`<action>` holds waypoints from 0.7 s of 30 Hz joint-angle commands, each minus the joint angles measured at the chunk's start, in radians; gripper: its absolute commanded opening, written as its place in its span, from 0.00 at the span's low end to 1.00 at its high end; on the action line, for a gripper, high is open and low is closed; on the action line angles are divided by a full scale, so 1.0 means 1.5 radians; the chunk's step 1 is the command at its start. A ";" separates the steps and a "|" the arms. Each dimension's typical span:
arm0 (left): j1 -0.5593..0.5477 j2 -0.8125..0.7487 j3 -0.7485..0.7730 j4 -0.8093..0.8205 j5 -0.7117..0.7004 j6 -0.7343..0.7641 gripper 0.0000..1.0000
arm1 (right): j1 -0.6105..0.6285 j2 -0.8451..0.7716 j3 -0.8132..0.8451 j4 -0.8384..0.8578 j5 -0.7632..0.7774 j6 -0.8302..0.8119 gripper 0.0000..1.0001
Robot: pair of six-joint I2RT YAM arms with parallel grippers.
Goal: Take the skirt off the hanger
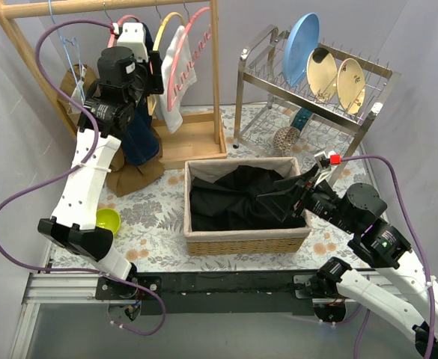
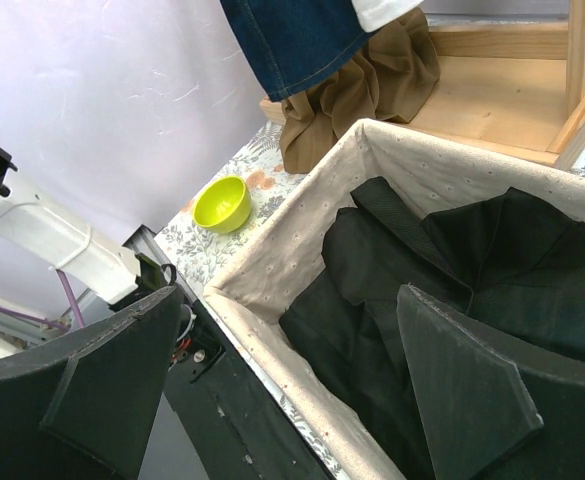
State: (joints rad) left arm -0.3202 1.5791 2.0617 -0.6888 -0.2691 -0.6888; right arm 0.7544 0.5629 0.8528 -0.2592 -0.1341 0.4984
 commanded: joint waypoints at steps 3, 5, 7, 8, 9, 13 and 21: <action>0.008 -0.002 -0.021 0.015 0.062 -0.005 0.59 | 0.003 0.000 -0.002 0.037 -0.003 -0.003 0.96; 0.008 0.003 -0.019 0.010 0.070 -0.006 0.53 | 0.003 0.000 -0.002 0.037 -0.003 -0.005 0.96; 0.009 0.006 -0.018 0.009 0.075 -0.006 0.34 | 0.003 -0.001 -0.002 0.037 -0.002 -0.005 0.96; 0.009 0.003 -0.018 0.010 0.074 -0.006 0.27 | 0.003 -0.001 -0.002 0.037 -0.002 -0.005 0.96; 0.009 0.001 -0.021 0.014 0.076 -0.009 0.22 | 0.003 -0.002 -0.002 0.037 -0.002 -0.006 0.96; 0.008 -0.011 -0.019 0.031 0.080 -0.010 0.05 | 0.002 0.000 -0.001 0.038 -0.003 -0.007 0.96; 0.008 -0.021 0.011 0.078 0.086 -0.011 0.00 | 0.003 0.004 0.001 0.045 -0.008 -0.006 0.96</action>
State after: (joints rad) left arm -0.3115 1.5970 2.0296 -0.6537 -0.1574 -0.7052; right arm 0.7544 0.5648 0.8528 -0.2581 -0.1349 0.4950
